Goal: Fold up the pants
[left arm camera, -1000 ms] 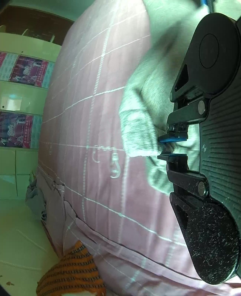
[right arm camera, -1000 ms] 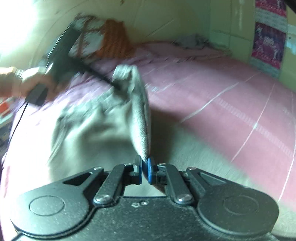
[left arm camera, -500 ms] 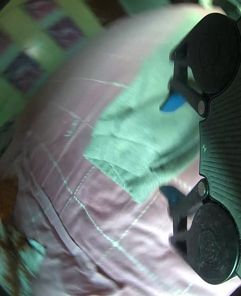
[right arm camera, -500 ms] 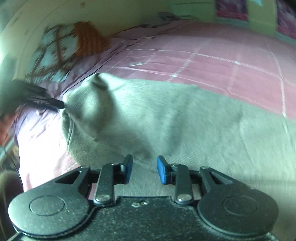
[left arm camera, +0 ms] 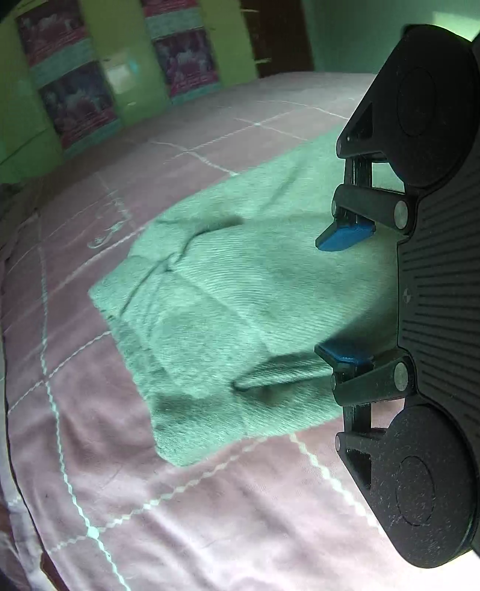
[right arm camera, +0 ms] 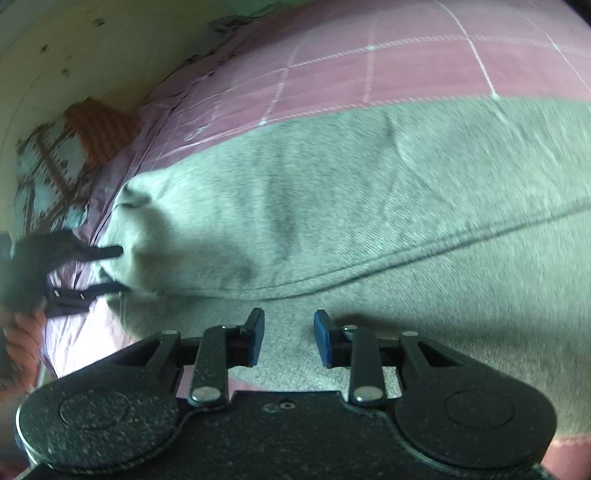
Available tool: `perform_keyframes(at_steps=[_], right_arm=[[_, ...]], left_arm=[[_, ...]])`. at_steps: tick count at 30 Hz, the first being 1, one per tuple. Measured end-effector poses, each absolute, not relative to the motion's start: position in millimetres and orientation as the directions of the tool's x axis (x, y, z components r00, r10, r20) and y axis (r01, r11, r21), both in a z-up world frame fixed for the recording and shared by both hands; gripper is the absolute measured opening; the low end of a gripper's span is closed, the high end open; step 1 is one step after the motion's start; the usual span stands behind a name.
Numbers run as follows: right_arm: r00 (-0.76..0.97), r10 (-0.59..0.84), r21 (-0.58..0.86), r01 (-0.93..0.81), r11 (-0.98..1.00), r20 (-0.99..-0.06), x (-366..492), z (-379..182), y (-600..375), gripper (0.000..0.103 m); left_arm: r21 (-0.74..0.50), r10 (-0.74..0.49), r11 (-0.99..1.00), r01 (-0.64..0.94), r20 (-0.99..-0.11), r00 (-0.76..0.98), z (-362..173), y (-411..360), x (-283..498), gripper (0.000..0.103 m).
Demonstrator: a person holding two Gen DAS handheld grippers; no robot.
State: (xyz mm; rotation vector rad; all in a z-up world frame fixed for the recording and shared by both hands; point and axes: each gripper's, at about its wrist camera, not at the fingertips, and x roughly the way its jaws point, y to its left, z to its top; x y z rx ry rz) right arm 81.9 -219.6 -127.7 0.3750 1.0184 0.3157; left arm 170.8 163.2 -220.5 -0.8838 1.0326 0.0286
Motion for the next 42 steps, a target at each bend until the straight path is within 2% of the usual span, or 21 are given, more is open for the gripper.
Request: perform_keyframes(at_steps=[1, 2, 5, 8, 10, 14, 16, 18, 20, 23, 26, 28, 29, 32, 34, 38, 40, 42], right_arm=[[0.495, 0.431, 0.466, -0.058, 0.883, -0.755, 82.5, -131.1, -224.0, 0.030], [0.506, 0.437, 0.494, -0.025, 0.869, -0.744, 87.2, -133.7, -228.7, 0.030], [0.556, 0.435, 0.579, 0.105, 0.809, -0.708, 100.3, -143.2, -247.5, 0.030], [0.595, 0.437, 0.662, 0.225, 0.715, -0.674, 113.9, -161.5, -262.0, 0.012], [0.625, 0.419, 0.668, 0.230, 0.708, -0.659, 115.1, -160.7, -261.9, 0.006], [0.690, 0.419, 0.598, 0.026, 0.801, -0.590, 89.7, -108.0, -242.5, 0.006], [0.676, 0.451, 0.567, -0.059, 0.821, -0.583, 74.4, -89.5, -237.5, 0.006], [0.643, 0.455, 0.519, -0.104, 0.849, -0.616, 64.0, -90.5, -229.3, 0.005], [0.602, 0.413, 0.450, -0.098, 0.887, -0.684, 66.2, -110.3, -217.5, 0.006], [0.561, 0.372, 0.401, -0.076, 0.913, -0.740, 72.9, -135.5, -206.0, 0.006], [0.564, 0.368, 0.400, -0.073, 0.914, -0.739, 70.5, -131.5, -205.0, 0.006], [0.608, 0.371, 0.385, -0.114, 0.916, -0.702, 66.3, -117.9, -202.2, 0.007], [0.605, 0.366, 0.370, -0.125, 0.921, -0.707, 65.7, -116.6, -200.6, 0.007], [0.539, 0.357, 0.368, -0.092, 0.925, -0.763, 74.0, -137.7, -199.8, 0.008], [0.552, 0.367, 0.392, -0.079, 0.917, -0.749, 74.0, -135.5, -203.5, 0.008], [0.595, 0.400, 0.413, -0.123, 0.902, -0.697, 65.1, -114.5, -190.9, 0.008], [0.599, 0.407, 0.408, -0.144, 0.902, -0.689, 63.2, -111.6, -187.9, 0.008], [0.564, 0.365, 0.346, -0.145, 0.927, -0.741, 62.7, -129.5, -184.9, 0.009]], left_arm=[[-0.627, -0.351, 0.661, -0.412, -0.743, 0.570, -219.4, 162.3, 170.1, 0.043], [-0.622, -0.336, 0.670, -0.405, -0.741, 0.581, -217.3, 160.3, 171.7, 0.020], [-0.608, -0.321, 0.696, -0.382, -0.740, 0.592, -210.9, 155.5, 173.5, 0.012], [-0.597, -0.315, 0.717, -0.359, -0.738, 0.598, -201.4, 150.8, 175.4, 0.010], [-0.601, -0.314, 0.727, -0.332, -0.721, 0.617, -187.9, 151.3, 170.9, 0.010], [-0.588, -0.315, 0.765, -0.263, -0.698, 0.643, -153.4, 174.4, 149.5, 0.010], [-0.580, -0.322, 0.771, -0.263, -0.712, 0.624, -158.9, 187.3, 140.5, 0.010], [-0.520, -0.291, 0.809, -0.275, -0.760, 0.581, -182.5, 187.6, 137.7, 0.010], [-0.454, -0.240, 0.839, -0.301, -0.804, 0.544, -210.8, 181.9, 139.6, 0.010], [-0.464, -0.238, 0.824, -0.325, -0.804, 0.545, -218.4, 180.8, 138.8, 0.010], [-0.445, -0.224, 0.855, -0.268, -0.781, 0.583, -195.9, 174.5, 136.7, 0.010], [-0.400, -0.195, 0.877, -0.268, -0.803, 0.563, -199.6, 173.4, 140.9, 0.011], [-0.399, -0.197, 0.871, -0.288, -0.819, 0.539, -208.5, 174.9, 143.3, 0.015], [-0.401, -0.171, 0.861, -0.314, -0.808, 0.564, -203.4, 173.8, 136.0, 0.015], [-0.389, -0.136, 0.872, -0.299, -0.777, 0.615, -189.4, 172.4, 131.3, 0.015], [-0.379, -0.117, 0.867, -0.322, -0.784, 0.610, -185.1, 178.1, 140.9, 0.015], [-0.332, -0.108, 0.892, -0.306, -0.814, 0.570, -195.0, 171.7, 140.5, 0.015], [-0.318, -0.108, 0.899, -0.302, -0.827, 0.551, -206.9, 167.2, 135.6, 0.017]])
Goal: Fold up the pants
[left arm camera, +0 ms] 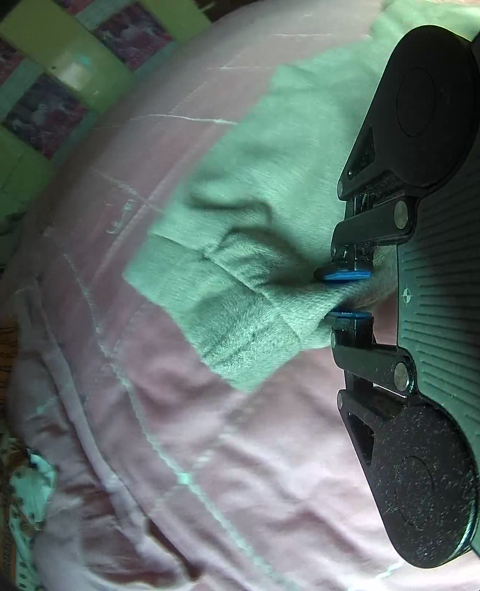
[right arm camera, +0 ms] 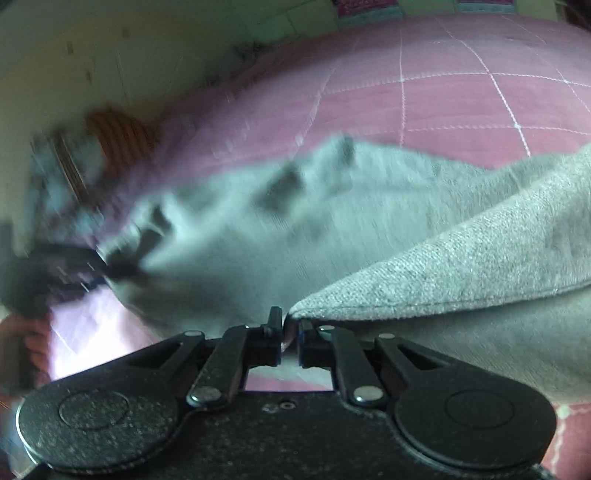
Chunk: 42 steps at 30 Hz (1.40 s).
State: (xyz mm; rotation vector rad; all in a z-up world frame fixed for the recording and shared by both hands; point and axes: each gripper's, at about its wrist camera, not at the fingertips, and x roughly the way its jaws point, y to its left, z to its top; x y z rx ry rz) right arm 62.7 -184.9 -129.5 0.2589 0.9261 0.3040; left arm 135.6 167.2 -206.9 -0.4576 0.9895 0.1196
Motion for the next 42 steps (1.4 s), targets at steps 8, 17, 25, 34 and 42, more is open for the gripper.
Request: perform_keyframes(at_steps=[8, 17, 25, 34, 42], right_arm=[[0.578, 0.381, 0.408, -0.089, 0.908, -0.722, 47.6, -112.6, -235.1, 0.028], [0.639, 0.194, 0.409, 0.206, 0.889, -0.744, 22.7, -125.7, -361.2, 0.029], [0.726, 0.154, 0.554, 0.350, 0.756, -0.670, 45.3, -151.0, -421.7, 0.023], [0.837, 0.140, 0.684, 0.323, 0.655, -0.529, 37.0, -157.7, -445.3, 0.010], [0.880, 0.153, 0.608, 0.177, 0.774, -0.451, -33.3, -104.1, -430.0, 0.006]], left_arm=[[-0.310, -0.141, 0.933, -0.183, -0.782, 0.607, -151.5, 130.1, 95.7, 0.019], [-0.270, -0.195, 0.960, -0.074, -0.835, 0.515, -192.2, 28.6, 97.3, 0.019], [-0.297, -0.202, 0.947, -0.122, -0.845, 0.495, -199.1, 33.1, 107.7, 0.019], [-0.245, -0.161, 0.963, -0.110, -0.855, 0.493, -200.3, 24.7, 110.8, 0.019], [-0.247, -0.168, 0.964, -0.095, -0.850, 0.500, -199.7, 27.6, 108.3, 0.019]])
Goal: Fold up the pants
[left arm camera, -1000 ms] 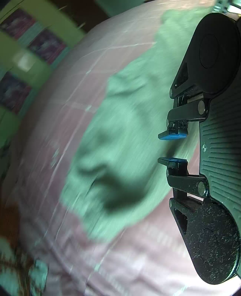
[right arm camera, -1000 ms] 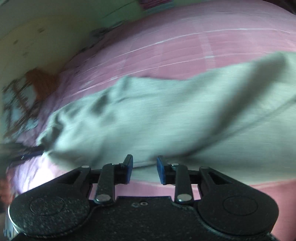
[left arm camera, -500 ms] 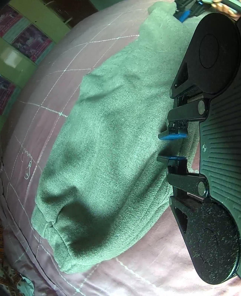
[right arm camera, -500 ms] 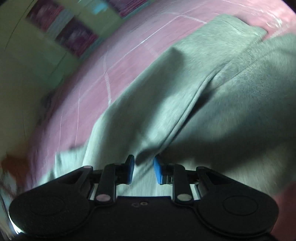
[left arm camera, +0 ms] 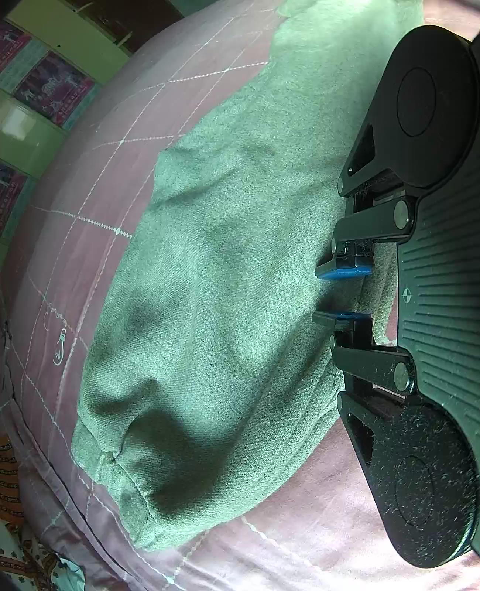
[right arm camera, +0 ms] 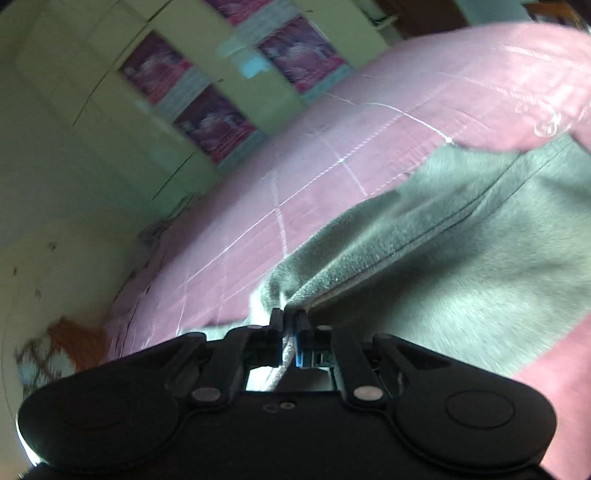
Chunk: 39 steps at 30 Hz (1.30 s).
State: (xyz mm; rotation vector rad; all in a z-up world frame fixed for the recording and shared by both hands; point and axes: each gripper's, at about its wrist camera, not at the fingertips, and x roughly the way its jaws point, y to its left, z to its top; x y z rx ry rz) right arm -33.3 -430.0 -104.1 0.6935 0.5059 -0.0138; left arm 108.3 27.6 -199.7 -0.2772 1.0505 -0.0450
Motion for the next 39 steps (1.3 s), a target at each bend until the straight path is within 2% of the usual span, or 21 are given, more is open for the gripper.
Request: perform_keyframes(at_steps=[3, 6, 7, 8, 9, 10, 13, 17, 23, 24, 28, 29, 30, 32, 36, 38, 39], right_arm=[[0.844, 0.179, 0.593, 0.190, 0.782, -0.506, -49.6, -116.9, -425.3, 0.001], [0.740, 0.118, 0.461, 0.279, 0.842, -0.662, -42.3, -147.5, -420.3, 0.001], [0.713, 0.123, 0.462, 0.304, 0.833, -0.691, -34.9, -158.3, -418.2, 0.001], [0.725, 0.133, 0.492, 0.310, 0.814, -0.676, -34.8, -160.0, -422.8, 0.001], [0.742, 0.141, 0.518, 0.306, 0.799, -0.655, -35.9, -156.8, -425.6, 0.009], [0.754, 0.155, 0.539, 0.295, 0.789, -0.638, -35.8, -152.0, -428.6, 0.020], [0.766, 0.172, 0.556, 0.274, 0.785, -0.619, -35.9, -139.5, -438.3, 0.024], [0.766, 0.173, 0.596, 0.314, 0.740, -0.619, -35.4, -143.7, -459.5, 0.032], [0.800, 0.053, 0.611, 0.412, 0.676, -0.598, -21.5, -154.9, -486.4, 0.033], [0.804, 0.035, 0.615, 0.425, 0.664, -0.594, -17.1, -156.8, -495.0, 0.030], [0.824, 0.030, 0.645, 0.421, 0.638, -0.566, 3.1, -167.3, -519.3, 0.031], [0.830, 0.057, 0.668, 0.403, 0.626, -0.554, 7.9, -169.3, -523.6, 0.027], [0.834, 0.096, 0.692, 0.379, 0.614, -0.543, 12.1, -169.9, -525.9, 0.014], [0.858, 0.140, 0.710, 0.305, 0.635, -0.494, 11.8, -159.3, -520.3, 0.008], [0.901, 0.212, 0.738, 0.155, 0.657, -0.378, 9.6, -136.6, -517.5, 0.010], [0.899, 0.213, 0.732, 0.155, 0.663, -0.383, 23.9, -134.4, -524.1, 0.023], [0.893, 0.198, 0.721, 0.178, 0.670, -0.405, 33.5, -134.7, -527.6, 0.026]], left_arm=[[-0.249, -0.171, 0.964, -0.091, -0.848, 0.502, -199.7, 27.8, 108.1, 0.019], [-0.239, -0.167, 0.968, -0.081, -0.848, 0.502, -200.0, 25.7, 107.8, 0.019], [-0.235, -0.164, 0.968, -0.082, -0.850, 0.501, -198.5, 24.8, 107.4, 0.019], [-0.233, -0.161, 0.969, -0.083, -0.850, 0.502, -196.8, 24.4, 106.9, 0.019], [-0.230, -0.158, 0.970, -0.083, -0.849, 0.504, -195.1, 24.0, 106.2, 0.019], [-0.227, -0.153, 0.970, -0.086, -0.849, 0.506, -193.3, 23.3, 105.4, 0.019], [-0.231, -0.156, 0.970, -0.083, -0.840, 0.519, -185.1, 17.6, 102.2, 0.019], [-0.282, -0.223, 0.959, -0.035, -0.822, 0.524, -176.0, -3.8, 95.1, 0.019], [-0.248, -0.217, 0.969, -0.002, -0.849, 0.481, -197.0, -32.9, 91.0, 0.019], [-0.252, -0.219, 0.968, -0.005, -0.848, 0.483, -198.2, -31.9, 91.0, 0.019], [-0.260, -0.224, 0.966, -0.011, -0.852, 0.474, -197.6, -28.9, 93.8, 0.019], [-0.259, -0.223, 0.966, -0.013, -0.853, 0.472, -197.1, -29.0, 94.0, 0.019], [-0.259, -0.221, 0.966, -0.017, -0.853, 0.472, -196.7, -29.1, 94.5, 0.019], [-0.255, -0.217, 0.967, -0.017, -0.853, 0.476, -197.7, -29.8, 95.2, 0.019], [-0.224, -0.198, 0.975, 0.005, -0.853, 0.483, -199.3, -35.7, 95.6, 0.019], [-0.226, -0.198, 0.974, 0.000, -0.854, 0.482, -198.7, -35.1, 95.7, 0.019], [-0.231, -0.201, 0.973, -0.004, -0.853, 0.481, -198.8, -34.2, 95.7, 0.019]])
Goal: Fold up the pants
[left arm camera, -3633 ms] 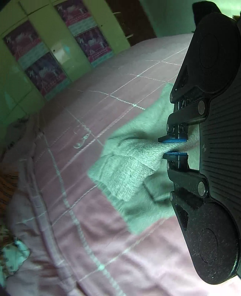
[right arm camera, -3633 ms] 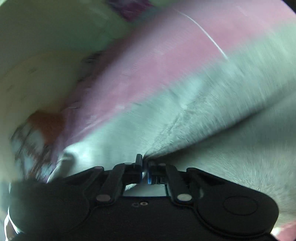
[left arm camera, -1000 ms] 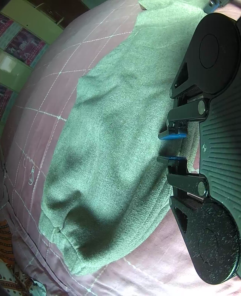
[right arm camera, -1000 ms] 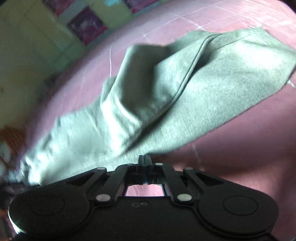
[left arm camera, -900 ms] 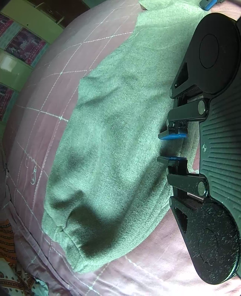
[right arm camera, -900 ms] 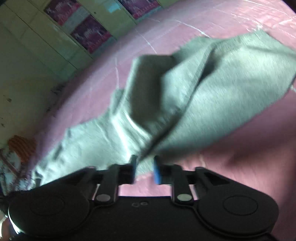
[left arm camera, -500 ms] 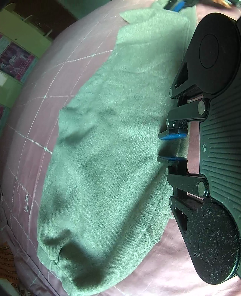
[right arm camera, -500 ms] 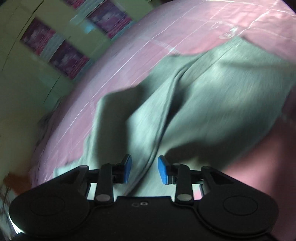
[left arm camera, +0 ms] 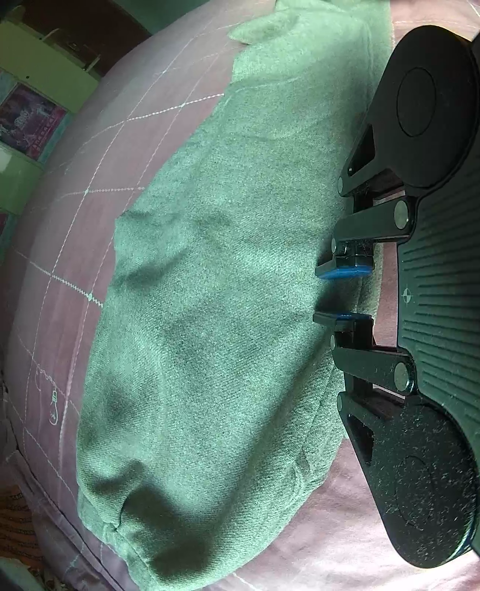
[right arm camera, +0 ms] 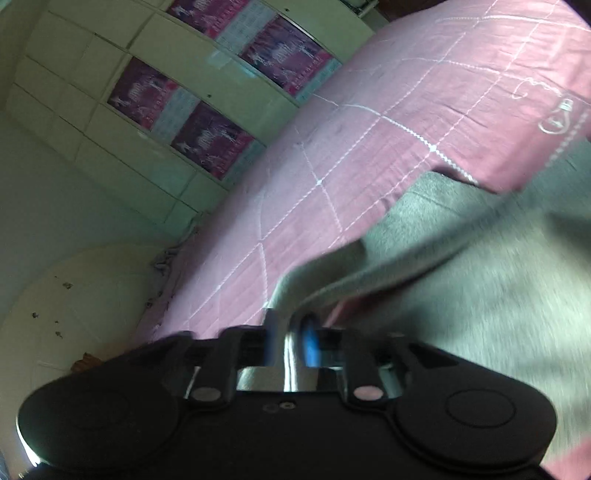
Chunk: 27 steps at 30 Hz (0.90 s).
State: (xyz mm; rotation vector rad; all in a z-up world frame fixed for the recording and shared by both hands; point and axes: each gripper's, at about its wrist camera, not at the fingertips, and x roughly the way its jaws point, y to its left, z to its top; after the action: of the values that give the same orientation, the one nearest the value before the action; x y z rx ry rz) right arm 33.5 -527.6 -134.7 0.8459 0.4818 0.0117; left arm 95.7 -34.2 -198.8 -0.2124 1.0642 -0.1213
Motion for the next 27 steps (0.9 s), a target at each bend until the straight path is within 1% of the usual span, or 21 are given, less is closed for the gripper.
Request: perform_keyframes(at_steps=[3, 4, 6, 7, 9, 11, 12, 13, 14, 15, 18, 19, 21, 23, 24, 26, 27], right_arm=[[0.868, 0.136, 0.676, 0.264, 0.688, -0.477, 61.1, -139.7, -538.6, 0.025], [0.856, 0.116, 0.662, 0.296, 0.688, -0.504, 67.8, -141.3, -541.0, 0.017], [0.842, 0.061, 0.603, 0.332, 0.725, -0.536, 68.5, -136.7, -535.4, 0.007], [0.843, 0.016, 0.547, 0.334, 0.768, -0.537, 65.2, -126.3, -529.4, 0.006], [0.876, -0.053, 0.456, 0.300, 0.838, -0.479, 45.6, -98.3, -516.8, 0.006], [0.917, -0.093, 0.395, 0.256, 0.882, -0.387, 16.7, -68.4, -508.3, 0.006], [0.931, -0.103, 0.373, 0.239, 0.897, -0.350, -0.9, -57.1, -504.7, 0.006], [0.937, -0.100, 0.360, 0.226, 0.905, -0.336, -17.7, -51.8, -502.0, 0.006], [0.931, -0.102, 0.341, 0.228, 0.912, -0.350, -31.9, -53.5, -499.6, 0.006], [0.914, -0.109, 0.322, 0.246, 0.914, -0.390, -43.9, -62.9, -499.0, 0.006], [0.810, -0.129, 0.336, 0.375, 0.864, -0.571, -66.4, -119.1, -517.5, 0.006], [0.783, -0.130, 0.347, 0.409, 0.844, -0.608, -73.1, -134.7, -522.7, 0.006], [0.765, -0.132, 0.342, 0.427, 0.837, -0.630, -82.2, -148.8, -522.4, 0.006], [0.776, -0.088, 0.419, 0.428, 0.800, -0.624, -84.6, -150.9, -528.9, 0.016], [0.786, -0.083, 0.457, 0.439, 0.773, -0.613, -85.6, -149.1, -535.3, 0.024], [0.799, -0.101, 0.509, 0.469, 0.722, -0.593, -86.5, -143.2, -549.5, 0.025], [0.800, -0.108, 0.531, 0.486, 0.695, -0.590, -87.6, -141.9, -557.2, 0.028]], left_arm=[[-0.240, -0.206, 0.971, -0.010, -0.852, 0.481, -199.2, -32.5, 95.8, 0.019], [-0.240, -0.205, 0.971, -0.011, -0.852, 0.481, -198.9, -32.5, 95.2, 0.019], [-0.235, -0.202, 0.972, -0.008, -0.853, 0.480, -198.8, -33.5, 95.6, 0.019], [-0.231, -0.201, 0.973, -0.003, -0.854, 0.481, -198.8, -34.0, 95.8, 0.019], [-0.227, -0.203, 0.974, 0.008, -0.853, 0.482, -198.8, -34.6, 95.4, 0.019], [-0.234, -0.211, 0.972, 0.013, -0.850, 0.483, -198.7, -33.5, 95.2, 0.019], [-0.239, -0.215, 0.971, 0.010, -0.849, 0.483, -198.9, -32.3, 95.0, 0.019], [-0.243, -0.217, 0.970, 0.009, -0.848, 0.483, -199.3, -31.2, 94.9, 0.019], [-0.243, -0.217, 0.970, 0.011, -0.848, 0.484, -199.7, -31.1, 95.0, 0.019], [-0.240, -0.216, 0.971, 0.013, -0.848, 0.485, -199.7, -31.7, 95.0, 0.019], [-0.228, -0.209, 0.973, 0.022, -0.848, 0.487, -199.9, -33.8, 94.4, 0.019], [-0.225, -0.208, 0.974, 0.023, -0.848, 0.488, -200.1, -33.8, 94.8, 0.019], [-0.220, -0.203, 0.975, 0.022, -0.850, 0.487, -200.0, -34.1, 95.4, 0.019], [-0.214, -0.196, 0.977, 0.020, -0.851, 0.487, -199.8, -35.0, 96.2, 0.019], [-0.211, -0.193, 0.977, 0.018, -0.851, 0.488, -199.7, -35.6, 96.5, 0.019], [-0.210, -0.191, 0.978, 0.016, -0.851, 0.490, -199.5, -35.7, 96.1, 0.019], [-0.208, -0.189, 0.978, 0.018, -0.850, 0.492, -199.7, -36.2, 95.7, 0.019]])
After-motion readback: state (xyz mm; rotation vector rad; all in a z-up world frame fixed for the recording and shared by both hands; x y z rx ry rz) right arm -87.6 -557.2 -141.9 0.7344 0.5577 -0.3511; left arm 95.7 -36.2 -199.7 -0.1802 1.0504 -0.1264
